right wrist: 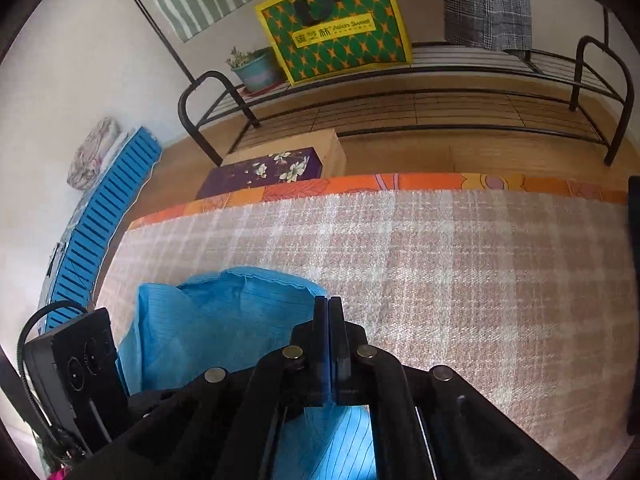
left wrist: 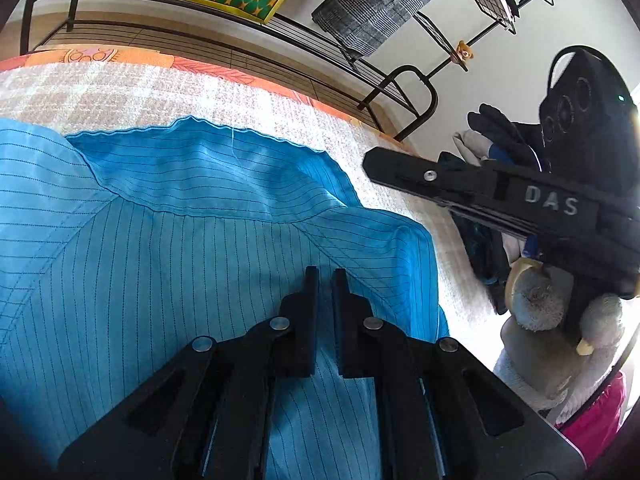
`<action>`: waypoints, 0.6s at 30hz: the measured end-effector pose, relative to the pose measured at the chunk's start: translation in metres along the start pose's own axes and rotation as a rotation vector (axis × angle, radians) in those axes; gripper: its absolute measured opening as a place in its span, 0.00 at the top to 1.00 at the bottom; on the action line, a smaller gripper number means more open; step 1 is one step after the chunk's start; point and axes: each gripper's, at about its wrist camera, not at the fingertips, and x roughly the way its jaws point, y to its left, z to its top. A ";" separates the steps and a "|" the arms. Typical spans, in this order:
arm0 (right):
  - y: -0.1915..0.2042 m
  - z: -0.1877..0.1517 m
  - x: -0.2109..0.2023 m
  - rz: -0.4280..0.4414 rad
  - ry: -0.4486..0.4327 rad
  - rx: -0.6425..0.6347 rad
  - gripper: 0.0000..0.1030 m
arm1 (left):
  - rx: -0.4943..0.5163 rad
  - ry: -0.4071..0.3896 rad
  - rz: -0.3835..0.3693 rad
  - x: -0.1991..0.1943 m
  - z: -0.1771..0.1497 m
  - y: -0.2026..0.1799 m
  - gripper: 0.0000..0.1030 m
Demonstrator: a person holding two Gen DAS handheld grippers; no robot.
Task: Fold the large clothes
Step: 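Lift the folded coat by the collar with both grippers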
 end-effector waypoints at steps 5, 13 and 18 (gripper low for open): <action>-0.002 -0.006 -0.008 -0.011 0.094 -0.061 0.64 | -0.002 -0.015 0.009 -0.001 -0.001 -0.001 0.93; -0.020 -0.002 0.035 0.035 0.144 0.076 0.88 | -0.021 -0.018 0.000 -0.003 -0.001 0.003 0.93; -0.007 0.004 0.032 -0.037 0.110 0.006 1.00 | -0.008 -0.018 0.003 -0.003 -0.001 0.000 0.93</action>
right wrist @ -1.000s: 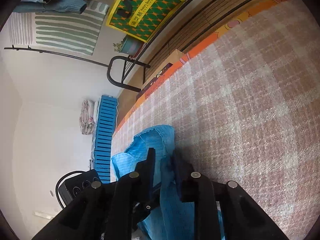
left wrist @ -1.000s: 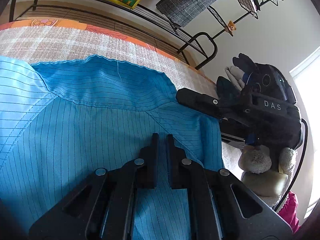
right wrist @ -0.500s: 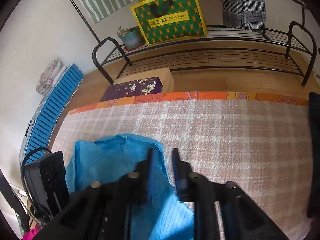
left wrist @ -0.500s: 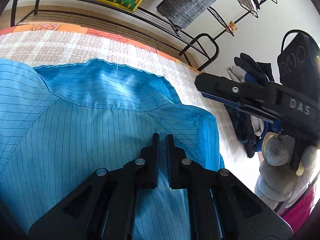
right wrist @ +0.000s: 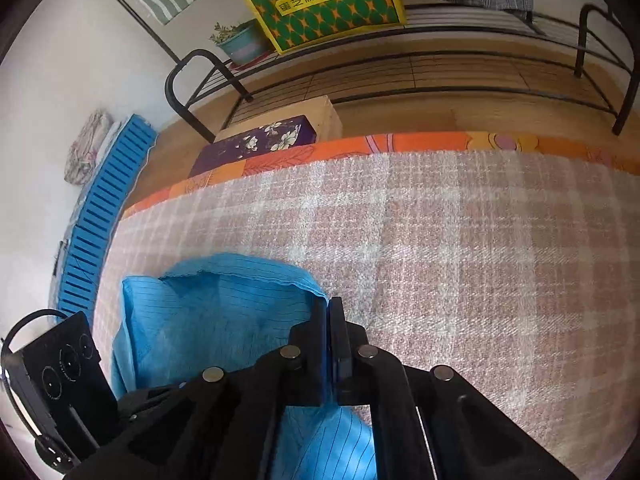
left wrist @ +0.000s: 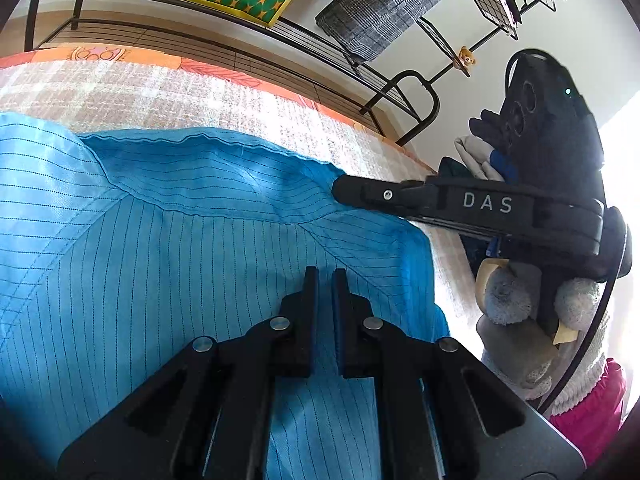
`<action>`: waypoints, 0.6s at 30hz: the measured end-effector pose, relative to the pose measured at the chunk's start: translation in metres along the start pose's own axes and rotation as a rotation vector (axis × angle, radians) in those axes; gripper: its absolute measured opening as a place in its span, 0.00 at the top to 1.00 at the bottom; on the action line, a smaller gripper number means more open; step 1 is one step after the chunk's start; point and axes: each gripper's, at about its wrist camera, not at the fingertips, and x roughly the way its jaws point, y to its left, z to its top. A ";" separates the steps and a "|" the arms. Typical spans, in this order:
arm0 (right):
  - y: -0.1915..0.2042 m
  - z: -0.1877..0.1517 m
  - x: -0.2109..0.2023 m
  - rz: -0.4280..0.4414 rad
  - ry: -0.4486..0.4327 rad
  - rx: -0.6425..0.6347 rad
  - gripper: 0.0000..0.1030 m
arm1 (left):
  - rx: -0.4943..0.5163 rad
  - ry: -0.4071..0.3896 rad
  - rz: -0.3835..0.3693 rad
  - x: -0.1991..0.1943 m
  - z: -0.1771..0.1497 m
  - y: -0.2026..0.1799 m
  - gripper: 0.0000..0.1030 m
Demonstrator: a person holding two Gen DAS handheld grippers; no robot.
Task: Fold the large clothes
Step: 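Lift the folded coat by the collar with both grippers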
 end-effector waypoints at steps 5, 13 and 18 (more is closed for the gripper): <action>0.036 0.005 -0.005 -0.157 -0.070 -0.174 1.00 | 0.005 -0.010 0.005 -0.001 -0.001 -0.002 0.93; 0.009 -0.002 -0.039 -0.057 -0.156 -0.065 0.86 | -0.016 -0.003 0.001 0.000 0.001 0.002 0.93; -0.024 -0.038 -0.069 -0.006 -0.158 0.004 0.88 | -0.066 -0.001 -0.048 -0.008 0.009 0.005 0.93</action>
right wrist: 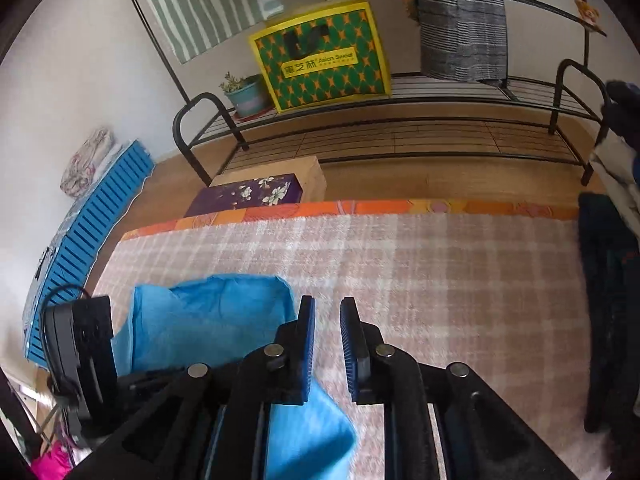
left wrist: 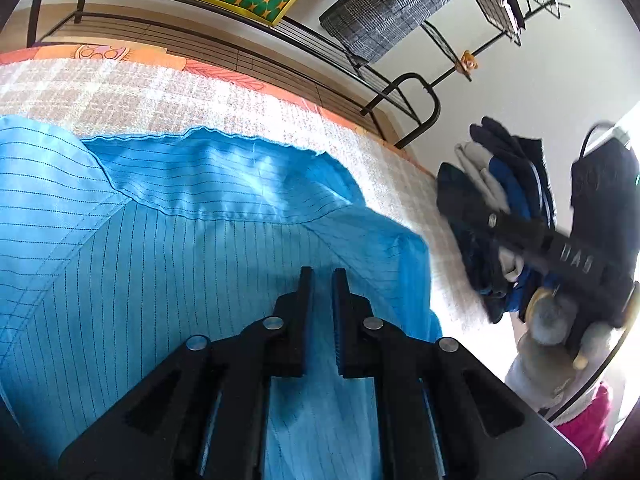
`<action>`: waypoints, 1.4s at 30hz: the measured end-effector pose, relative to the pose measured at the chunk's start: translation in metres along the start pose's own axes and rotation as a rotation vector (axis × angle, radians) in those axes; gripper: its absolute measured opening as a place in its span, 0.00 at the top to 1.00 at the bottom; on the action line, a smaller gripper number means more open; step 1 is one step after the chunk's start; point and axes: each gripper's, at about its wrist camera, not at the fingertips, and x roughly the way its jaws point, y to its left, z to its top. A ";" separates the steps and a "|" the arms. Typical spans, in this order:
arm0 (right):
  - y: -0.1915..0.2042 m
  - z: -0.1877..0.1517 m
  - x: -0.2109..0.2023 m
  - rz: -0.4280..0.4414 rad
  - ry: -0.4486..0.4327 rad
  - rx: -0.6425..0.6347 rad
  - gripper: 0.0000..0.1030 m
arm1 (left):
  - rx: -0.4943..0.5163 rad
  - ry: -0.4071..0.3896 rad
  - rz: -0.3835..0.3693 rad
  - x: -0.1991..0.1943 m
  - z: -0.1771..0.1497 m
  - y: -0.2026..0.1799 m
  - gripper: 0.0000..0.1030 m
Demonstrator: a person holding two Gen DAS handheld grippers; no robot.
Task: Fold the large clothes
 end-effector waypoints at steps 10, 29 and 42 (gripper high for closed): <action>0.005 -0.046 0.018 0.081 0.090 -0.015 0.90 | -0.116 0.119 -0.161 0.032 0.031 -0.008 0.93; 0.006 -0.020 0.046 0.102 0.033 -0.001 0.87 | -0.069 -0.040 0.001 0.008 0.053 -0.003 0.97; -0.039 -0.044 0.018 0.183 0.092 0.028 0.62 | -0.066 0.040 -0.082 0.016 0.052 -0.014 0.84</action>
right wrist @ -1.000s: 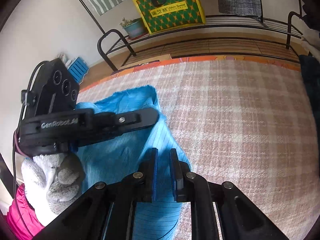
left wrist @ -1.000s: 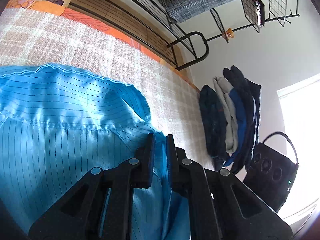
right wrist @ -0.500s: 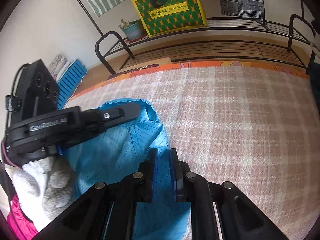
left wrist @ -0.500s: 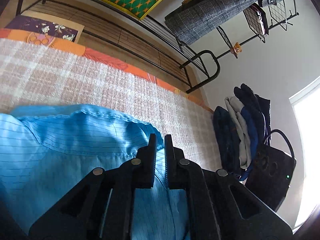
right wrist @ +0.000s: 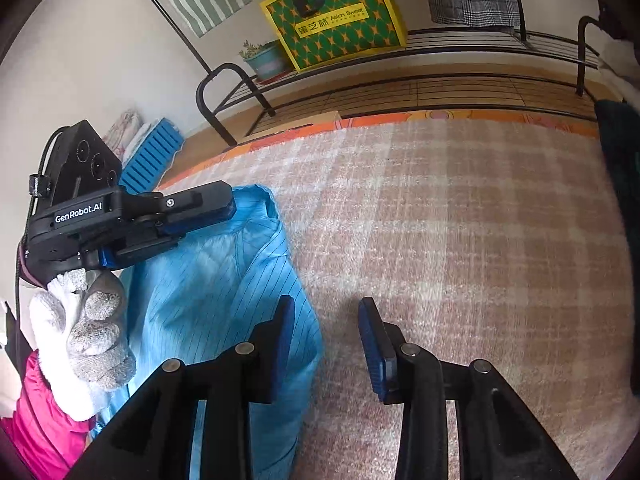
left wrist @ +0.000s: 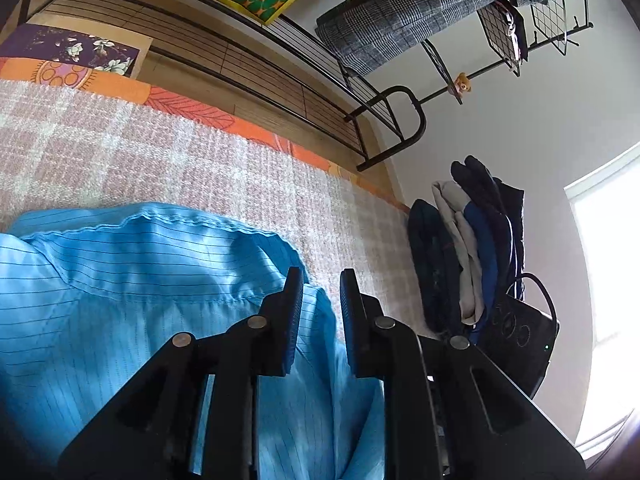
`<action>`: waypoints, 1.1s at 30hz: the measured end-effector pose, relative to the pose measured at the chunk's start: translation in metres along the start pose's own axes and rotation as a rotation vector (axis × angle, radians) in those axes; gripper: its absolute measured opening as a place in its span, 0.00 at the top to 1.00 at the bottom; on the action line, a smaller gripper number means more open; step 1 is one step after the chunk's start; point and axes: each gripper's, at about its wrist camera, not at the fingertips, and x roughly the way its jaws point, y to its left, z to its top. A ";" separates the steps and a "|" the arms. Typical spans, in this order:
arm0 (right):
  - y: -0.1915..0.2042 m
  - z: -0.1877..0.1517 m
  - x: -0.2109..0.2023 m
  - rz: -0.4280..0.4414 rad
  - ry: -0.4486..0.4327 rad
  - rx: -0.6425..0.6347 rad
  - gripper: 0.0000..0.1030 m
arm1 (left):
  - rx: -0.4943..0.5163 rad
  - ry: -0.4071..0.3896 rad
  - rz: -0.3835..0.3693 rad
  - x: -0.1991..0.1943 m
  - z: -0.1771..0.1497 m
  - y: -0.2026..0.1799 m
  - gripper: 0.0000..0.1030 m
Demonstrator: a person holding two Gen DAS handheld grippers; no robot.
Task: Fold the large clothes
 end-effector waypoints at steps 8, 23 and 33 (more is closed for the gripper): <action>0.004 -0.011 0.008 0.081 0.044 0.036 0.97 | -0.030 0.053 -0.006 0.032 -0.003 0.005 0.84; 0.012 -0.014 -0.031 -0.092 -0.094 0.054 0.71 | 0.019 -0.025 0.087 0.021 -0.003 0.008 0.97; 0.036 -0.038 -0.117 -0.078 -0.234 -0.046 0.61 | 0.203 -0.204 0.177 -0.158 0.003 -0.024 0.44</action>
